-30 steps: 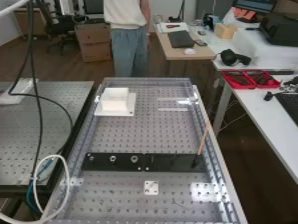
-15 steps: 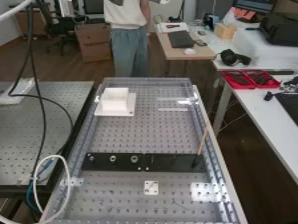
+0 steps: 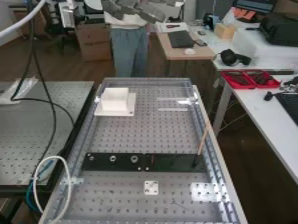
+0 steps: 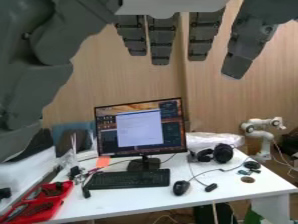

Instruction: Grab the bearing and place it in the white container

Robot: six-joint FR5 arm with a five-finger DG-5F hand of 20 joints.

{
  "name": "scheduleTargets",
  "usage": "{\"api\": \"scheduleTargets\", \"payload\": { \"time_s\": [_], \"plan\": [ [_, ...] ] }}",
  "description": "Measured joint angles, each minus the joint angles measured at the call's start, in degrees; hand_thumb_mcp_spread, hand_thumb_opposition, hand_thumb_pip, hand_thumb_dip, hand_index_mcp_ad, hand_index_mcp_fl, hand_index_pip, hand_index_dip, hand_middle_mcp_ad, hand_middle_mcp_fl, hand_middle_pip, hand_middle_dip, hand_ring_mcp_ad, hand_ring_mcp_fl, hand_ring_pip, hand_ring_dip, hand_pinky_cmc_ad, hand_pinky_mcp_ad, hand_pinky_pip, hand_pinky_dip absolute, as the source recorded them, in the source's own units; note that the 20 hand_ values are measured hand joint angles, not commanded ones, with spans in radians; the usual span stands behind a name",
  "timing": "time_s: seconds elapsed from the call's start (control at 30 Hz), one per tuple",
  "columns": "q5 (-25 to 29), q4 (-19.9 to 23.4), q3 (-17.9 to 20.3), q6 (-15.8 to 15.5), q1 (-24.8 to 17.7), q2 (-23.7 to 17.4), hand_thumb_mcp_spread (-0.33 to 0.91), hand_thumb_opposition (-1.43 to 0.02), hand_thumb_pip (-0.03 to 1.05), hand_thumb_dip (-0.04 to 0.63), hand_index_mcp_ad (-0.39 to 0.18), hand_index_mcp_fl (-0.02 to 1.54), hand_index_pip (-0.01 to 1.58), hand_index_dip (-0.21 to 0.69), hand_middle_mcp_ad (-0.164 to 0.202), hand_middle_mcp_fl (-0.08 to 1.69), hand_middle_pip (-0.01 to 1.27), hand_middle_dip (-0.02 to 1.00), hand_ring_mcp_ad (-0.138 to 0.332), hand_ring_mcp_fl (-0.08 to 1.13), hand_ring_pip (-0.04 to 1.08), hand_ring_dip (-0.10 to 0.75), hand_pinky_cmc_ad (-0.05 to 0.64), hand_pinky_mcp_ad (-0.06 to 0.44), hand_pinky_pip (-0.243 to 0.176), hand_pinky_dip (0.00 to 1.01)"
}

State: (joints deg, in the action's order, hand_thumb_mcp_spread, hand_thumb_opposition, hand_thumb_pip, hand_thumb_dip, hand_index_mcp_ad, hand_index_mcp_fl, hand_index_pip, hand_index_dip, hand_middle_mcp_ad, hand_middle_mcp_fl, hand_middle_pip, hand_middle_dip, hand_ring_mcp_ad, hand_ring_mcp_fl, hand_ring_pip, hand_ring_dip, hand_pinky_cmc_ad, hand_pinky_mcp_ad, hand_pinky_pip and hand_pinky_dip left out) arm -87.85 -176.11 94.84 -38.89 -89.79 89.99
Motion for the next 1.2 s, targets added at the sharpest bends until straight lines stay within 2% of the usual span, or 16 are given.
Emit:
{"api": "scheduleTargets", "payload": {
  "time_s": [0.2,0.27,0.5,0.7,0.9,1.0,1.2],
  "plan": [
    [1.67,2.93,2.9,-1.11,-0.46,-0.14,0.25,-0.71,0.32,0.038,0.012,0.02,0.07,0.045,0.07,0.0,0.14,0.15,0.185,0.0,0.09,0.087,0.429,0.33,-0.101,0.27],
    [2.65,4.42,4.49,-1.37,-0.66,-0.19,0.25,-0.71,0.34,0.035,0.014,0.02,0.07,0.045,0.07,0.0,0.14,0.15,0.185,0.0,0.09,0.086,0.447,0.33,-0.101,0.27],
    [5.42,7.86,9.04,0.94,-0.79,-0.08,0.25,-0.73,0.37,0.037,0.014,0.02,0.08,0.042,0.072,0.01,0.14,0.15,0.185,0.0,0.09,0.087,0.45,0.33,-0.106,0.28],
    [8.38,10.73,12.34,1.21,-1.02,0.12,0.25,-0.73,0.38,0.044,0.014,0.03,0.08,0.035,0.072,0.01,0.14,0.16,0.185,0.0,0.09,0.087,0.449,0.33,-0.106,0.28],
    [9.87,13.97,14.89,1.82,-0.8,1.16,0.24,-0.73,0.4,0.045,0.01,0.02,0.09,0.019,0.072,0.01,0.14,0.16,0.185,0.0,0.09,0.087,0.452,0.33,-0.106,0.28],
    [9.99,15.06,15.67,2.49,-0.5,1.88,0.26,-0.74,0.46,0.061,0.007,0.04,0.09,0.01,0.068,0.01,0.14,0.16,0.185,0.0,0.09,0.087,0.452,0.33,-0.106,0.27],
    [10.04,18.14,17.38,2.99,0.7,4.38,0.28,-0.75,0.48,0.094,-0.024,0.06,0.09,0.01,0.072,0.01,0.14,0.15,0.183,0.0,0.09,0.087,0.452,0.33,-0.106,0.28]
  ]
}}
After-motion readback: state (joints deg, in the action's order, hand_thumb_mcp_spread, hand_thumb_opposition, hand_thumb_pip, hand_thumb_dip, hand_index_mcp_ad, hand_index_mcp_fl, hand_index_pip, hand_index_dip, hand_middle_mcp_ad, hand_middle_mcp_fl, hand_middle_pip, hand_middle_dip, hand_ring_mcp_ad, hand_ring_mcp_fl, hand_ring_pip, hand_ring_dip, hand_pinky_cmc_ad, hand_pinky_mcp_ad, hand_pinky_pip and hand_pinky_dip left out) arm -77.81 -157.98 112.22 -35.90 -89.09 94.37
